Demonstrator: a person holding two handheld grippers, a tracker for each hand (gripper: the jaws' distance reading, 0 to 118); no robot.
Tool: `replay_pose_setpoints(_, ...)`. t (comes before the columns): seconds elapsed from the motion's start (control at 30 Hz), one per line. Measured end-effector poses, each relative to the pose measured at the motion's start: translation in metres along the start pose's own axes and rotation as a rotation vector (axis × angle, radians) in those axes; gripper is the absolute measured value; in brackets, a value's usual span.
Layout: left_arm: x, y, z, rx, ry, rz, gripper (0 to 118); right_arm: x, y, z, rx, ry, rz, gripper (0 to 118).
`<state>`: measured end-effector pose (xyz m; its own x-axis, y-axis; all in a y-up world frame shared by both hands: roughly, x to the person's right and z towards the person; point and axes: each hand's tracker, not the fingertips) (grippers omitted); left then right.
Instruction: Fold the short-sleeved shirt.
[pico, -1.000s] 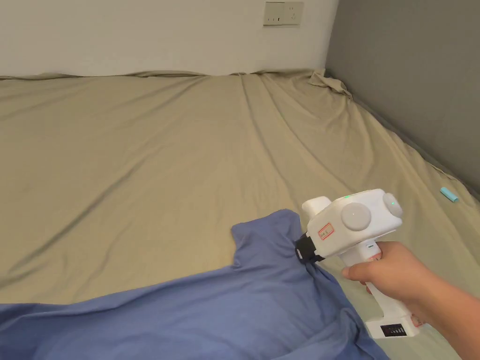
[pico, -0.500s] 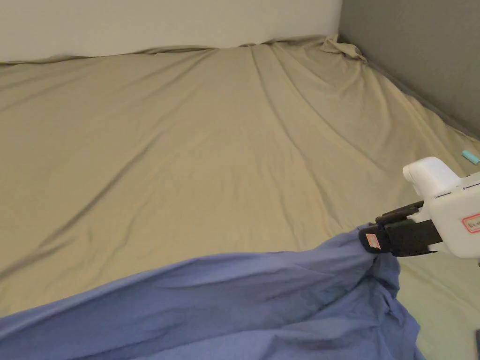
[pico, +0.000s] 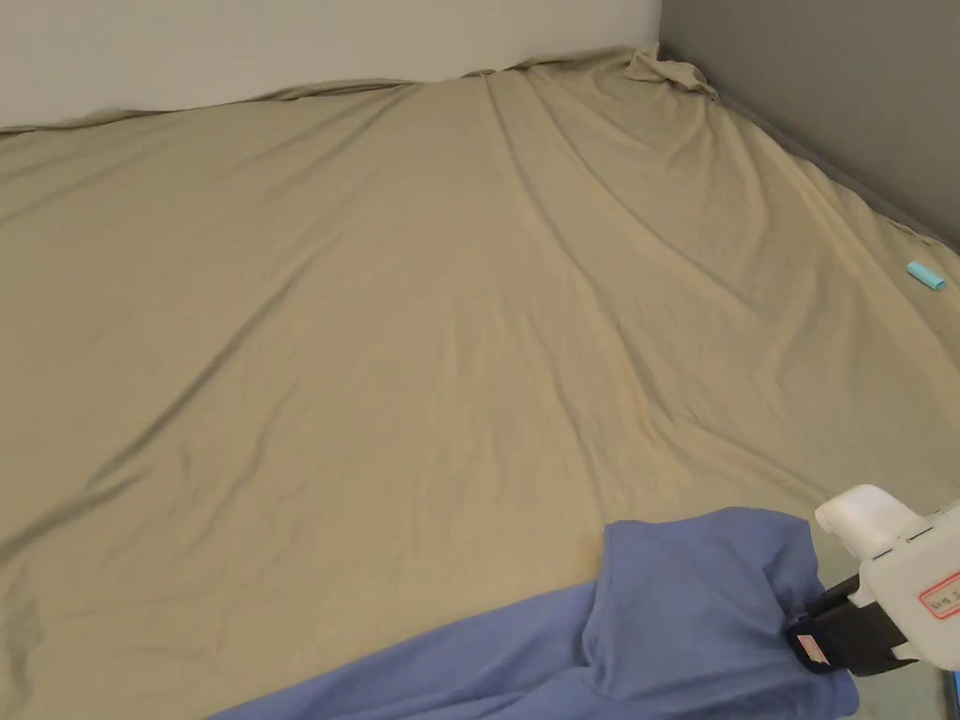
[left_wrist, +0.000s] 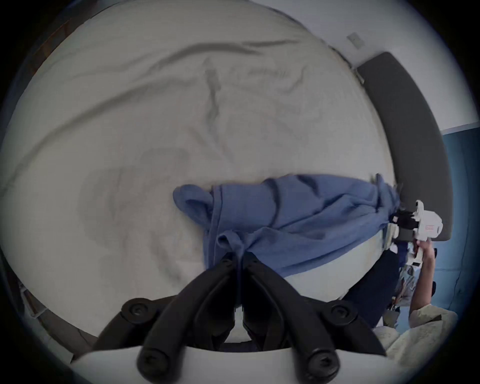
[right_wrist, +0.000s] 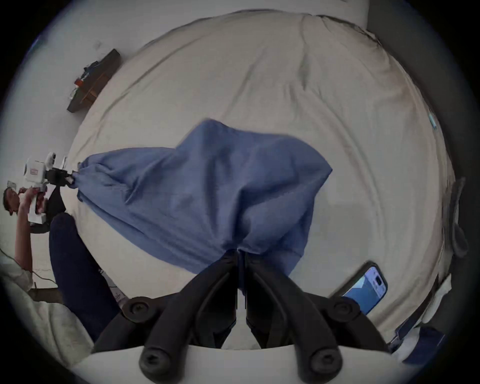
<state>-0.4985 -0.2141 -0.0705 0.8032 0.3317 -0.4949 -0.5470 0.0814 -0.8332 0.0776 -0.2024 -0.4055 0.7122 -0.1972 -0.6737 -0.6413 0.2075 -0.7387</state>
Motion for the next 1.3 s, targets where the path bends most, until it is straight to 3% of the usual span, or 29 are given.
replay_pose_setpoints(0.27,0.000,0.003,-0.029,-0.037,0.092,-0.020,1,0.007,-0.001,-0.038,-0.055,-0.042,-0.010,6)
replay_pose_setpoints(0.33,0.002,0.002,-0.027,-0.029,0.094,-0.006,7,0.004,0.001,-0.037,-0.052,-0.049,-0.008,7)
replay_pose_setpoints(0.37,0.004,0.001,-0.024,-0.015,0.101,-0.005,42,0.007,-0.001,-0.037,-0.050,-0.057,0.005,16)
replay_pose_setpoints(0.4,0.009,-0.004,-0.017,0.024,0.132,-0.012,91,0.004,-0.003,-0.032,-0.041,-0.060,0.035,38)
replay_pose_setpoints(0.43,0.015,-0.006,-0.006,0.059,0.176,-0.049,118,0.002,-0.003,-0.023,-0.026,-0.034,0.070,81)
replay_pose_setpoints(0.47,0.020,-0.011,0.004,0.097,0.160,-0.066,118,0.002,-0.004,-0.009,-0.006,0.015,0.058,118)
replay_pose_setpoints(0.5,0.024,-0.020,0.026,0.159,0.097,-0.081,118,-0.002,-0.007,0.006,0.028,0.048,0.028,117)
replay_pose_setpoints(0.6,0.038,-0.028,0.056,0.339,-0.156,0.065,118,-0.010,-0.006,0.064,0.287,0.113,-0.041,118)
replay_pose_setpoints(0.77,0.073,-0.043,0.057,0.439,-0.076,-0.005,118,-0.069,-0.007,0.088,0.483,0.057,-0.029,118)
replay_pose_setpoints(0.83,0.088,-0.051,0.043,0.424,-0.051,0.012,116,-0.093,-0.011,0.085,0.492,0.032,-0.011,109)
replay_pose_setpoints(0.87,0.092,-0.055,0.039,0.418,-0.070,0.016,89,-0.102,-0.013,0.083,0.500,0.042,0.014,73)
replay_pose_setpoints(0.9,0.093,-0.058,0.033,0.391,-0.147,0.013,44,-0.110,-0.015,0.077,0.514,0.053,0.057,20)
replay_pose_setpoints(0.93,0.084,-0.056,0.027,0.364,-0.213,0.019,0,-0.118,-0.018,0.069,0.523,0.045,0.081,3)
replay_pose_setpoints(1.03,0.081,-0.061,0.018,0.303,-0.291,-0.014,0,-0.127,-0.022,0.058,0.471,0.216,0.069,3)
replay_pose_setpoints(1.1,0.077,-0.061,0.020,0.317,-0.313,-0.044,0,-0.127,-0.025,0.056,0.490,0.245,0.043,3)
replay_pose_setpoints(1.23,0.007,-0.043,0.023,0.268,-0.641,-0.003,0,-0.120,-0.027,0.069,0.524,0.321,0.054,3)
replay_pose_setpoints(1.27,-0.012,-0.040,0.021,0.264,-0.699,0.008,38,-0.117,-0.028,0.071,0.532,0.353,0.050,3)
replay_pose_setpoints(1.3,-0.032,-0.039,0.018,0.257,-0.725,0.046,99,-0.113,-0.028,0.074,0.535,0.372,0.044,3)
